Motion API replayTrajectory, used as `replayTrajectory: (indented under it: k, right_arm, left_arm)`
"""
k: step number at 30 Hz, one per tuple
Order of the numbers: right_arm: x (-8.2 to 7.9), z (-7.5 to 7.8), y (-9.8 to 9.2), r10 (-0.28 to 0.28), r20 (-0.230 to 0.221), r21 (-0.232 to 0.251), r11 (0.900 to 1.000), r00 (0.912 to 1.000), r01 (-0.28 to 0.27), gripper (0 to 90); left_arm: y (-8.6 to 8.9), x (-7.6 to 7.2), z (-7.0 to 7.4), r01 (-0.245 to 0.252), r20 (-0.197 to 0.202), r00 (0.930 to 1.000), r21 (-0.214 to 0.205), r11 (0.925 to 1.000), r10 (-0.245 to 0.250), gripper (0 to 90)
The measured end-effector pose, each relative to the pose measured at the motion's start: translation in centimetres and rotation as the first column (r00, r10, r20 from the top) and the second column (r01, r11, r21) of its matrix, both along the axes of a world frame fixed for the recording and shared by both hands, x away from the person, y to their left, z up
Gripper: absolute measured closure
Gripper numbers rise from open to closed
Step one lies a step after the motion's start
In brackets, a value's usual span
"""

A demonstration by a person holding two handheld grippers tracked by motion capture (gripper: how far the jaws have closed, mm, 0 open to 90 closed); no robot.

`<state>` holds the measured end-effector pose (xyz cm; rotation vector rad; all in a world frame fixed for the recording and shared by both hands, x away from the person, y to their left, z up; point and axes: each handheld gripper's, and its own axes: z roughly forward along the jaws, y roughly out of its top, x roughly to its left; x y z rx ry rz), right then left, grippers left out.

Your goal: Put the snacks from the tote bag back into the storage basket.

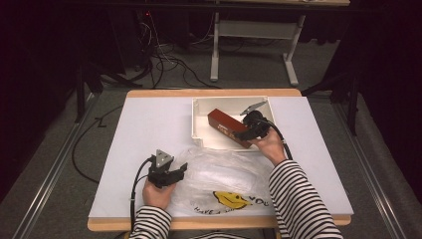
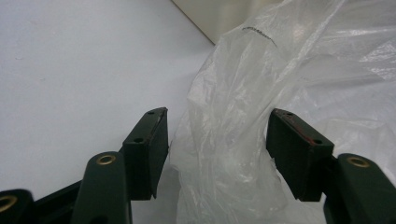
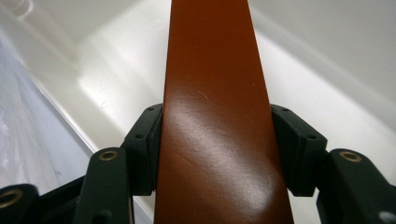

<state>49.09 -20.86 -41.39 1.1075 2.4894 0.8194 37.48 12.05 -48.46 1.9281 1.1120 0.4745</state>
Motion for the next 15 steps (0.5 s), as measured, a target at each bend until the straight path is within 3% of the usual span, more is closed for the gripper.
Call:
replayTrajectory:
  k: [15]
  right_arm:
    - [0.52, -0.66, -0.01, -0.017, -0.02, -0.027, 0.9995, 0.9997, 0.017, 39.5]
  left_arm:
    - [0.02, -0.01, -0.01, 0.0, 0.003, 1.0, -0.005, 1.0, 0.0, 39.6]
